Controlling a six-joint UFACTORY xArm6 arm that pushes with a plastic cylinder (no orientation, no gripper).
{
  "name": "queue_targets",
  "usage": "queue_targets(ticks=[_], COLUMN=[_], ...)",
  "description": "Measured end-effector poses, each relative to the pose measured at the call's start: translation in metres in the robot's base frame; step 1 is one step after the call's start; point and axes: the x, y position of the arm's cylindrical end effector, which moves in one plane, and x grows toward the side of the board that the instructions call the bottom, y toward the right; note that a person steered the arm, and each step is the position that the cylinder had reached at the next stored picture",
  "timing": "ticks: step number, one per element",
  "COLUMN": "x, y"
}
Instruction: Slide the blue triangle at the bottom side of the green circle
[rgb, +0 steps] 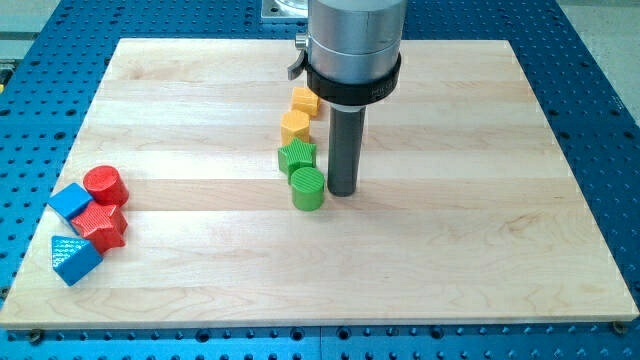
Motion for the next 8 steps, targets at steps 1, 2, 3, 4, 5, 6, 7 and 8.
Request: queue_targets(ticks=[1, 2, 3, 4, 5, 6, 7, 8], x=[0.006, 0.008, 0.024, 0.096, 0.145, 0.139, 0.103, 0.088], y=[-0.008, -0.015, -0.013, -0.058, -0.192, -0.267, -0.303, -0.328])
